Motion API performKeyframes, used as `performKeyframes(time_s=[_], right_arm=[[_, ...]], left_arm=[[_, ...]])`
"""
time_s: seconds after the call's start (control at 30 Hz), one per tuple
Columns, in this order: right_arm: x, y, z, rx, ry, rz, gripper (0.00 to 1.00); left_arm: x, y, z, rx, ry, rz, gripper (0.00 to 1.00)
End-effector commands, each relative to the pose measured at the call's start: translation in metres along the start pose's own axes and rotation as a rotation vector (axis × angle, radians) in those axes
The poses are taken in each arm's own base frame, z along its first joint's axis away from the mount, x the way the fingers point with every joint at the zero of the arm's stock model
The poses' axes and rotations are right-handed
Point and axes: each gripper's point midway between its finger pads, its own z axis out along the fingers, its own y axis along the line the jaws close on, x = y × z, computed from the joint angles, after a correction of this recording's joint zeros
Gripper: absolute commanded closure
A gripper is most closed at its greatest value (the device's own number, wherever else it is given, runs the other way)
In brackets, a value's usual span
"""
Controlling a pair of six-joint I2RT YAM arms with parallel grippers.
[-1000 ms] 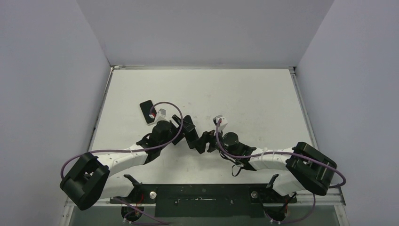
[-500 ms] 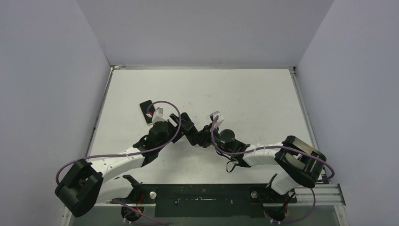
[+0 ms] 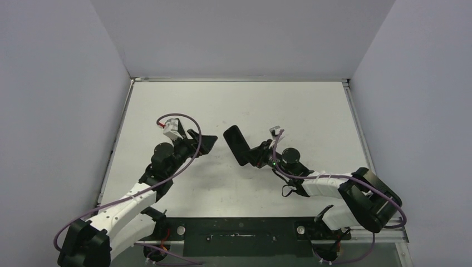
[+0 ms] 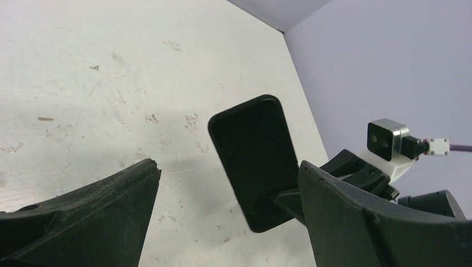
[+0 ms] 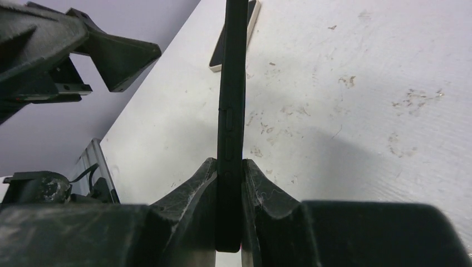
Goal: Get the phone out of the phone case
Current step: Pick up the phone at the center of the board.
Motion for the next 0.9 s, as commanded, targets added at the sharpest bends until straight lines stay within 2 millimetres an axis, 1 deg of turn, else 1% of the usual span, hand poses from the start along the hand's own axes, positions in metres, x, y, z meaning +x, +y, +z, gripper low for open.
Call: performKeyframes(time_s=[0.0, 0.07, 0.17, 0.23, 0.37, 0.47, 0.57, 0.67, 0.87], right_arm=[[-0.066, 0.053, -0.018, -0.247, -0.166, -0.058, 1.0], [-0.077, 0.048, -0.026, -0.256, -0.17, -0.057, 1.0], [-0.088, 0.05, -0.038, -0.305, -0.179, -0.048, 1.0], [-0.092, 0.059, -0.045, -0.365, -0.181, -0.044, 1.0], [-0.094, 0.076, -0.049, -0.453, -0.148, -0.042, 1.0], [-0.098, 0.09, -0.055, -0.524, -0.158, -0.023, 1.0], [-0.1, 0.099, -0.06, -0.586, -0.159, -0.002, 1.0], [-0.099, 0.104, -0.06, -0.617, -0.148, 0.018, 1.0], [-0.086, 0.118, -0.052, -0.675, -0.104, 0.042, 1.0]], left_arm=[[0.003, -0.029, -0.012, 0.244, 0.012, 0.12, 0.08], [0.006, -0.047, -0.016, 0.351, 0.022, 0.129, 0.08], [0.01, -0.065, -0.021, 0.46, 0.046, 0.135, 0.08], [0.012, -0.071, -0.024, 0.505, 0.05, 0.127, 0.09], [0.01, -0.086, -0.029, 0.587, 0.053, 0.121, 0.09], [0.01, -0.095, -0.029, 0.622, 0.069, 0.112, 0.11], [0.009, -0.098, -0.03, 0.641, 0.064, 0.092, 0.13], [0.008, -0.099, -0.028, 0.64, 0.066, 0.058, 0.15], [0.011, -0.122, -0.037, 0.752, 0.084, 0.021, 0.23]])
